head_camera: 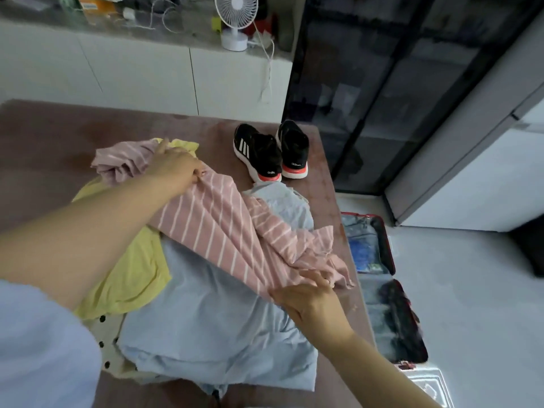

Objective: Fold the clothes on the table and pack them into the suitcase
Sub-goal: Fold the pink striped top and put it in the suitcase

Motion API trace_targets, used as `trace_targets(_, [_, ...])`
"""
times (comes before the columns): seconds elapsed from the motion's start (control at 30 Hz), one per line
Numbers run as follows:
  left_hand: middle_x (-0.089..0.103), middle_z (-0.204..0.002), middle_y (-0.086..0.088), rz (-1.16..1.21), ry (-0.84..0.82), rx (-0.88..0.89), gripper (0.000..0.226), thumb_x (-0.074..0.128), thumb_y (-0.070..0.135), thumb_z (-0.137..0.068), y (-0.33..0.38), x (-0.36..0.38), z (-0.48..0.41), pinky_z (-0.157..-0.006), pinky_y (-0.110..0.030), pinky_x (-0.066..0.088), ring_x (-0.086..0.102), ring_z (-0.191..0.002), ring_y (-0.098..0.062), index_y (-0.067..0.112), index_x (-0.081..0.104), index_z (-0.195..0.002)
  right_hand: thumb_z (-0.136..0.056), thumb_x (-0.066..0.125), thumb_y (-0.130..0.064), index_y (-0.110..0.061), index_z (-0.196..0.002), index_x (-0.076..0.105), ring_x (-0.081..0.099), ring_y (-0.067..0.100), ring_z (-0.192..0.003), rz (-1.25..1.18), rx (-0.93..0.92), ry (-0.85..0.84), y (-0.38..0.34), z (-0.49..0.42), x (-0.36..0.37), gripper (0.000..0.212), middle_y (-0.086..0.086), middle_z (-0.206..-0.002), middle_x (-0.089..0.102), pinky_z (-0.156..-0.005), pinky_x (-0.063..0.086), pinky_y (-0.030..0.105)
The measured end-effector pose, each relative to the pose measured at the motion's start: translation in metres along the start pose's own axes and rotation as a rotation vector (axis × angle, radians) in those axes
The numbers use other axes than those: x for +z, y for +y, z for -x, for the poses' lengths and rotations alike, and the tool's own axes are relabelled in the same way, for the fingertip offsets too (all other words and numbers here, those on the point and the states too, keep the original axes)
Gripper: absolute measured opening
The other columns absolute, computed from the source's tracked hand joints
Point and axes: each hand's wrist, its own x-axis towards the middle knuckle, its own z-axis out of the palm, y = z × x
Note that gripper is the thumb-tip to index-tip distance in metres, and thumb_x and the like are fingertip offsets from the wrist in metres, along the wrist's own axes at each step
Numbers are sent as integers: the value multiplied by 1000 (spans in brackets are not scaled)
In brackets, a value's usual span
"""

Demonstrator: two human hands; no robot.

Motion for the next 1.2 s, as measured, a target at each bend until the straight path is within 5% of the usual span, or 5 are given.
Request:
trace_targets(0.4, [61,-63,12,215,191,583,27,42,39,-80,63,-29,143,-59,-24,48,57,-63,-14,27,64,-69,-78,62,-56,-21,-122,56,52,1,-98,-330,452,-125,1,-20,-48,57,-15,-112,56,-86,39,19])
trace_targets(0.63, [57,-68,17,292,150,605,10,49,30,-73,100,5,217,-45,-15,44,57,-66,-6,33,54,-81,-83,65,-36,-30,-122,57,3,12,-144,-130,-22,-656,-18,-74,-46,40,-12,-151,27,-115,-11,40])
trace_targets(0.77, [59,-102,4,217,184,321,68,83,34,-53,70,22,236,-62,-19,55,63,-90,-15,26,49,-111,-91,53,-39,-23,-114,60,49,11,-122,-32,-157,-648,-11,-54,-44,29,-7,-118,64,-115,-5,40])
trace_targets(0.87, [61,-115,-4,98,132,117,112,92,35,-28,58,31,236,-77,-30,54,60,-103,-21,16,45,-128,-83,47,-41,-25,-79,62,64,11,-63,54,-257,-521,-10,-26,-40,22,-10,-66,64,-96,45,45])
trace_targets(1.2, [63,-113,8,476,-146,-39,45,63,17,-86,10,4,234,-86,-30,45,57,-103,-15,34,54,-126,-71,52,-46,-32,-70,61,48,3,-46,61,-52,-350,-2,26,-65,16,-17,-57,58,-60,47,25])
